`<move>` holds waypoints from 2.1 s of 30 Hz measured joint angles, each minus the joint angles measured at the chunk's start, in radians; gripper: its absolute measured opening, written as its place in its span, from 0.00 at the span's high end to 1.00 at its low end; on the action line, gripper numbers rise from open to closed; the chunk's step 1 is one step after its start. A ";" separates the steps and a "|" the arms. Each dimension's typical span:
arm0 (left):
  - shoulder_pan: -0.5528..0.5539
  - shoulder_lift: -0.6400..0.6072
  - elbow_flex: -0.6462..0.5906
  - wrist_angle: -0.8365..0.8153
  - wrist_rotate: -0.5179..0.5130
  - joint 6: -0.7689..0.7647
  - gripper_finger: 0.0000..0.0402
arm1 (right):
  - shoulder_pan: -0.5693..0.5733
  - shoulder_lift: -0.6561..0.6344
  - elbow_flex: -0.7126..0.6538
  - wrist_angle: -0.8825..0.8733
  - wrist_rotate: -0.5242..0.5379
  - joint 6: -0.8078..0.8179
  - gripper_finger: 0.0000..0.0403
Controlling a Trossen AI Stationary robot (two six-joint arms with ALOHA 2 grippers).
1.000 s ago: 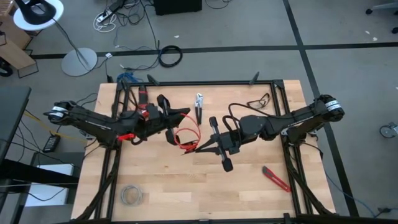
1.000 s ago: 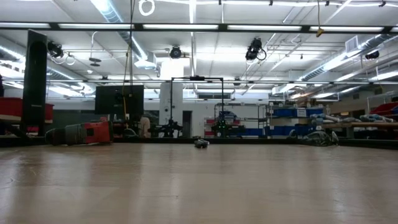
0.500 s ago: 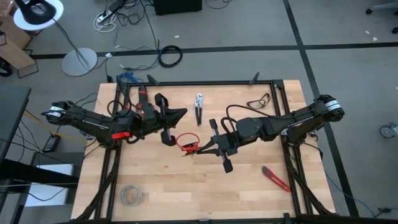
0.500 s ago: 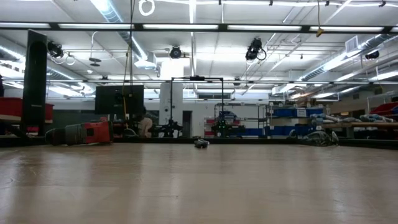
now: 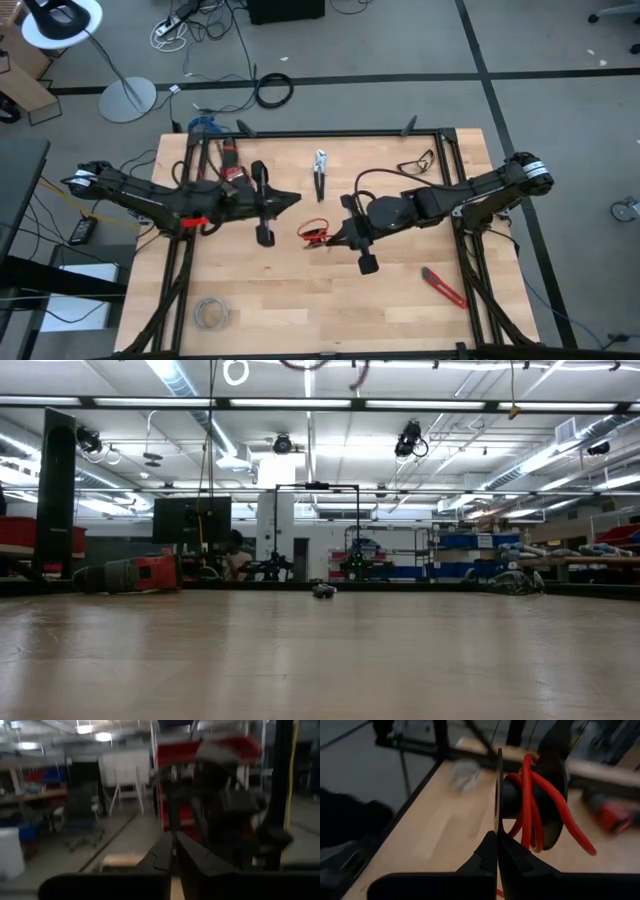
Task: Coil cords
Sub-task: Uncoil the red wire from the black spool
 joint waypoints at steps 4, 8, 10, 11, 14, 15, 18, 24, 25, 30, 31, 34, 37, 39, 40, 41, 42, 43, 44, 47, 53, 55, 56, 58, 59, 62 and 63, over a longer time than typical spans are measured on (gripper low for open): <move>0.000 0.010 0.000 -0.139 -0.005 -0.041 0.83 | -0.013 0.002 0.000 -0.070 -0.048 0.050 1.00; -0.018 0.025 0.000 -0.221 -0.007 -0.040 0.75 | -0.015 0.002 0.000 -0.078 -0.059 0.053 1.00; -0.033 0.028 0.000 -0.241 -0.006 -0.033 0.71 | -0.019 0.002 0.000 -0.071 -0.077 0.052 1.00; -0.041 0.030 0.000 -0.257 -0.006 -0.023 0.70 | -0.022 0.002 0.000 -0.072 -0.081 0.052 1.00; -0.072 0.031 0.000 -0.274 -0.006 -0.008 0.66 | -0.029 0.001 0.000 -0.073 -0.083 0.052 1.00; -0.083 0.028 0.000 -0.277 -0.006 -0.006 0.65 | -0.031 -0.001 0.000 -0.074 -0.082 0.052 1.00; -0.124 0.017 0.000 -0.312 -0.011 0.011 0.64 | -0.036 -0.009 0.000 -0.074 -0.083 0.052 1.00; -0.170 0.016 0.000 -0.344 -0.096 0.008 0.63 | -0.036 -0.019 0.000 -0.044 -0.087 0.036 1.00; -0.171 0.019 0.000 -0.349 -0.100 0.002 0.63 | -0.037 -0.019 0.000 -0.038 -0.093 0.033 1.00; -0.170 0.048 0.000 -0.340 -0.106 -0.013 0.63 | -0.037 -0.019 0.000 -0.004 -0.098 0.024 1.00; -0.169 0.054 0.000 -0.333 -0.106 -0.013 0.63 | -0.037 -0.019 0.000 -0.003 -0.099 0.023 1.00; -0.166 0.072 0.000 -0.306 -0.110 -0.012 0.63 | -0.037 -0.019 0.000 0.006 -0.099 0.022 1.00; -0.159 0.074 0.000 -0.255 -0.114 -0.002 0.63 | -0.038 -0.019 0.000 0.006 -0.098 0.022 1.00; -0.153 0.074 0.000 -0.243 -0.121 0.011 0.63 | -0.038 -0.019 0.000 0.007 -0.098 0.023 1.00; -0.149 0.074 0.000 -0.242 -0.126 0.012 0.63 | -0.039 -0.019 0.000 0.008 -0.097 0.023 1.00; -0.144 0.074 0.000 -0.242 -0.128 0.012 0.63 | -0.039 -0.019 0.000 0.007 -0.096 0.023 1.00; -0.140 0.074 0.000 -0.241 -0.130 0.012 0.63 | -0.039 -0.019 0.000 0.008 -0.094 0.023 1.00; -0.136 0.074 0.000 -0.240 -0.131 0.012 0.63 | -0.039 -0.019 0.000 0.009 -0.093 0.023 1.00; -0.134 0.074 0.000 -0.237 -0.132 0.013 0.64 | -0.039 -0.019 0.000 0.009 -0.093 0.023 1.00; -0.126 0.074 0.000 -0.221 -0.131 0.017 0.69 | -0.039 -0.019 0.000 0.011 -0.097 0.027 1.00; -0.123 0.074 0.000 -0.200 -0.130 0.038 0.84 | -0.038 -0.019 0.000 0.012 -0.099 0.029 1.00; -0.123 0.074 0.000 -0.201 -0.130 0.040 0.89 | -0.038 -0.019 0.000 0.009 -0.101 0.029 1.00; -0.123 0.074 0.000 -0.201 -0.130 0.041 0.91 | -0.038 -0.019 0.000 0.007 -0.104 0.029 1.00; -0.122 0.074 0.000 -0.194 -0.148 0.061 0.96 | -0.038 -0.019 0.000 -0.005 -0.125 0.028 1.00; -0.122 0.074 0.000 -0.184 -0.157 0.071 0.97 | -0.035 -0.018 0.000 -0.006 -0.133 0.027 1.00; -0.121 0.071 0.000 -0.160 -0.180 0.107 0.99 | -0.029 -0.018 0.000 -0.012 -0.137 0.027 1.00; -0.121 0.067 0.000 -0.155 -0.180 0.121 0.99 | -0.027 -0.017 0.000 -0.014 -0.135 0.026 1.00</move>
